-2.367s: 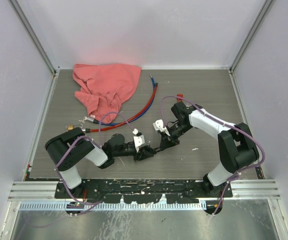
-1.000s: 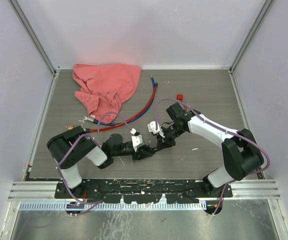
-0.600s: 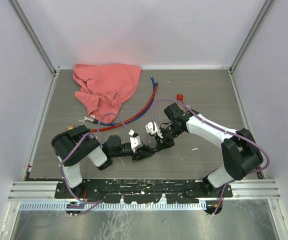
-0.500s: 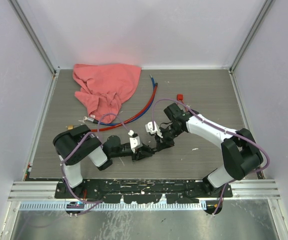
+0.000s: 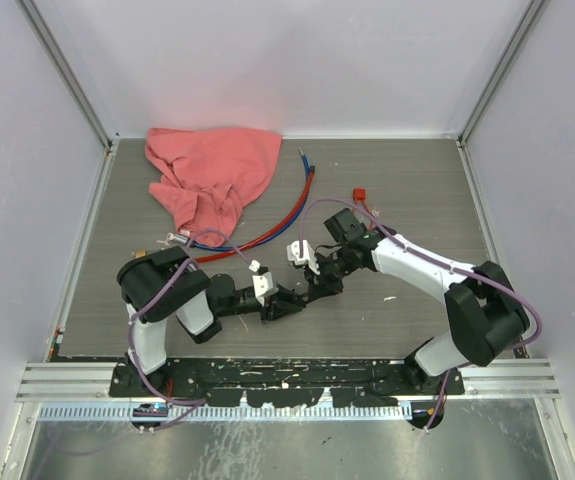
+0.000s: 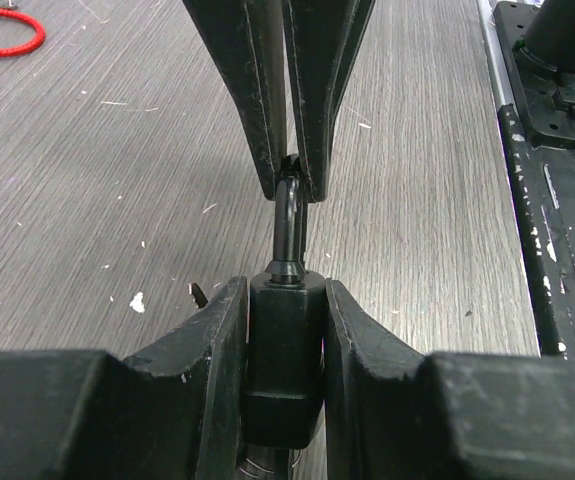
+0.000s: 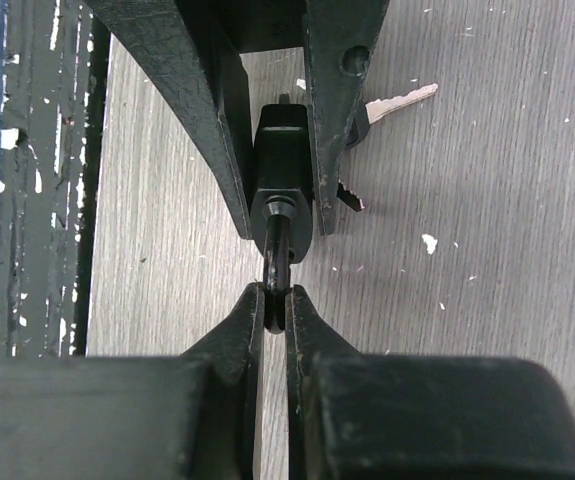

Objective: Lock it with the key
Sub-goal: Lock the lock.

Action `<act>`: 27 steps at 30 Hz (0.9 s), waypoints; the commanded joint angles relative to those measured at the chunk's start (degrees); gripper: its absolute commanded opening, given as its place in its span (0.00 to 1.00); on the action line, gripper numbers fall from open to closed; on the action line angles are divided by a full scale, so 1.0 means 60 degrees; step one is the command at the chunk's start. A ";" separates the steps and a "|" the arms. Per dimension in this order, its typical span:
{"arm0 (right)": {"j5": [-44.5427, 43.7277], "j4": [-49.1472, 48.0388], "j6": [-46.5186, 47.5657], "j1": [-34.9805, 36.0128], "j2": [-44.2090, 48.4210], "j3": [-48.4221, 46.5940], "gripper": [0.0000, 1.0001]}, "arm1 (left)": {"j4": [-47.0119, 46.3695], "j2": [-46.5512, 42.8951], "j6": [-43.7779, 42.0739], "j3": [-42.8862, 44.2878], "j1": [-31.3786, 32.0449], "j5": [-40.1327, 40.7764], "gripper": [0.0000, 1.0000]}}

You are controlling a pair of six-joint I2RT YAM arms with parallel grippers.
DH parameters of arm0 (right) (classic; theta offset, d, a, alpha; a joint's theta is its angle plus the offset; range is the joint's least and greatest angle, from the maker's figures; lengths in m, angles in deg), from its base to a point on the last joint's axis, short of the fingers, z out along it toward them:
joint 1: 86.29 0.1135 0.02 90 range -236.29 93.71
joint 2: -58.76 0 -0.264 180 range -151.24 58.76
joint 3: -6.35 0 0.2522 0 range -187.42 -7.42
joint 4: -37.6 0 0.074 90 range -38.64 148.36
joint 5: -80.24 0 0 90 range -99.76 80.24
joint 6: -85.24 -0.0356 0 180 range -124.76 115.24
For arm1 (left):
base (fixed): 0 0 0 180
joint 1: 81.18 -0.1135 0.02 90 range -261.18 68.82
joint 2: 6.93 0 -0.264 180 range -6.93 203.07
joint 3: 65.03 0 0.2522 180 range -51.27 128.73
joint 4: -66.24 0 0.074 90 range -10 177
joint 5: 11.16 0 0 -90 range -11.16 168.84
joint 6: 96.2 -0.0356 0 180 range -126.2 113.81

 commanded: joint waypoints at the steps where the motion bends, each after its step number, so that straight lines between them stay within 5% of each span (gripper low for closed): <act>1: 0.1231 -0.2308 -0.0338 0.2081 -0.1658 0.0629 0.01 | 0.1803 0.1267 -0.0122 0.0127 0.0283 0.1032 0.00; 10: 0.0998 -0.1867 0.0001 0.2770 -0.2298 0.0366 0.01 | 0.1099 0.1590 0.0094 0.0043 0.0090 0.1167 0.00; 17: 0.1303 -0.1261 0.0210 0.1374 -0.1686 -0.0073 0.01 | 0.1075 0.0494 0.0849 -0.0318 -0.0155 0.1597 0.03; 27: 0.2764 -0.0278 0.0505 -0.0530 -0.0357 -0.0491 0.01 | 0.1383 -0.1643 0.2583 -0.0632 -0.0220 0.1649 0.56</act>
